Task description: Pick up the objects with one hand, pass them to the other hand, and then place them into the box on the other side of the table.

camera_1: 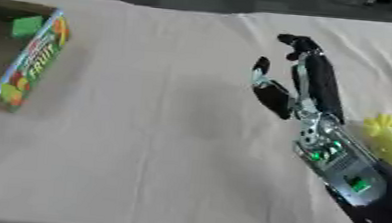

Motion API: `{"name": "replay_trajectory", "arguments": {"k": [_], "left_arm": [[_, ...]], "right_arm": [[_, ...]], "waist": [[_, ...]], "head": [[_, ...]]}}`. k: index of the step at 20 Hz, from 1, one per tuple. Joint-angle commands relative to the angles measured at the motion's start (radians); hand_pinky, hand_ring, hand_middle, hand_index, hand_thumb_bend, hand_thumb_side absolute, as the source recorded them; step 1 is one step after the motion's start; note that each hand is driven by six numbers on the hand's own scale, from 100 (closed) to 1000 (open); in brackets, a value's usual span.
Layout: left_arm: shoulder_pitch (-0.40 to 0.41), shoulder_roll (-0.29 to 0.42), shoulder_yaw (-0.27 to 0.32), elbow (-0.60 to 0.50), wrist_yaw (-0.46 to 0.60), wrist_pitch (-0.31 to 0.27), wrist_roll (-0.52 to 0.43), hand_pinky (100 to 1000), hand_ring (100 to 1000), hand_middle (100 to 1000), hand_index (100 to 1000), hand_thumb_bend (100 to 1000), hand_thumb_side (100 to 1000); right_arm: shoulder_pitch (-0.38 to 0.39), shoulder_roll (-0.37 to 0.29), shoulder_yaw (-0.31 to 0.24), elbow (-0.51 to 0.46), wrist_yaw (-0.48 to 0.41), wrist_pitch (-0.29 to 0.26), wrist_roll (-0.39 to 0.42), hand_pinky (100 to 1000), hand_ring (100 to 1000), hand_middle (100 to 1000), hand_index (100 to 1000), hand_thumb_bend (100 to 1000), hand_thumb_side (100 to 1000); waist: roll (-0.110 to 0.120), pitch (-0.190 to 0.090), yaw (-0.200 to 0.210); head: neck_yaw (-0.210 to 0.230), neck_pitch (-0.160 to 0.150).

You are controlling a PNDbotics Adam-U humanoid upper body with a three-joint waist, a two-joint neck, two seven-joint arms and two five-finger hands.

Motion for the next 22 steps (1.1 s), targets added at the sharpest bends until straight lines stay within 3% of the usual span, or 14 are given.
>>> {"name": "replay_trajectory", "arguments": {"k": [1, 4, 8, 11, 12, 13, 17, 22], "left_arm": [[0.004, 0.045, 0.041, 0.082, -0.015, -0.018, 0.029, 779, 729, 535, 351, 100, 274], [0.018, 0.038, 0.042, 0.168, -0.043, -0.047, 0.034, 779, 730, 538, 352, 100, 259], [0.031, 0.011, 0.026, 0.271, -0.082, -0.109, -0.019, 778, 733, 544, 357, 100, 231], [0.035, -0.003, 0.015, 0.327, -0.15, -0.152, -0.065, 775, 733, 548, 359, 100, 210], [0.037, -0.006, 0.016, 0.344, -0.175, -0.162, -0.075, 774, 733, 549, 359, 100, 202], [0.038, -0.008, 0.017, 0.362, -0.199, -0.171, -0.083, 773, 733, 549, 359, 100, 199], [0.047, -0.011, 0.033, 0.42, -0.274, -0.195, -0.098, 771, 733, 551, 361, 100, 190], [0.058, -0.012, 0.046, 0.456, -0.317, -0.213, -0.111, 769, 733, 553, 363, 100, 188]], "right_arm": [[-0.018, -0.037, -0.057, -0.01, 0.014, 0.346, -0.347, 817, 749, 809, 860, 100, 359], [-0.026, -0.05, -0.104, -0.01, -0.002, 0.346, -0.347, 815, 737, 802, 862, 100, 304], [-0.025, -0.089, -0.209, -0.01, -0.072, 0.346, -0.347, 810, 715, 792, 861, 100, 466], [0.001, -0.133, -0.338, -0.01, -0.155, 0.346, -0.347, 808, 705, 787, 861, 100, 522], [0.012, -0.147, -0.379, -0.01, -0.181, 0.346, -0.347, 807, 700, 785, 860, 100, 597], [0.026, -0.161, -0.42, -0.01, -0.203, 0.346, -0.347, 807, 699, 783, 860, 100, 533], [0.093, -0.197, -0.532, -0.01, -0.238, 0.346, -0.347, 808, 698, 781, 860, 100, 535], [0.159, -0.195, -0.611, -0.01, -0.237, 0.346, -0.347, 808, 695, 779, 859, 100, 537]], "waist": [[-0.002, -0.023, -0.005], [-0.007, -0.024, -0.015], [-0.014, -0.028, -0.034], [-0.02, -0.03, -0.051], [-0.021, -0.03, -0.057], [-0.023, -0.029, -0.062], [-0.027, -0.023, -0.081], [-0.025, -0.016, -0.092]], "head": [[0.012, -0.001], [0.025, -0.002], [0.059, 0.0], [0.073, 0.001], [0.08, 0.002], [0.086, 0.002], [0.121, -0.003], [0.182, -0.009]]}}
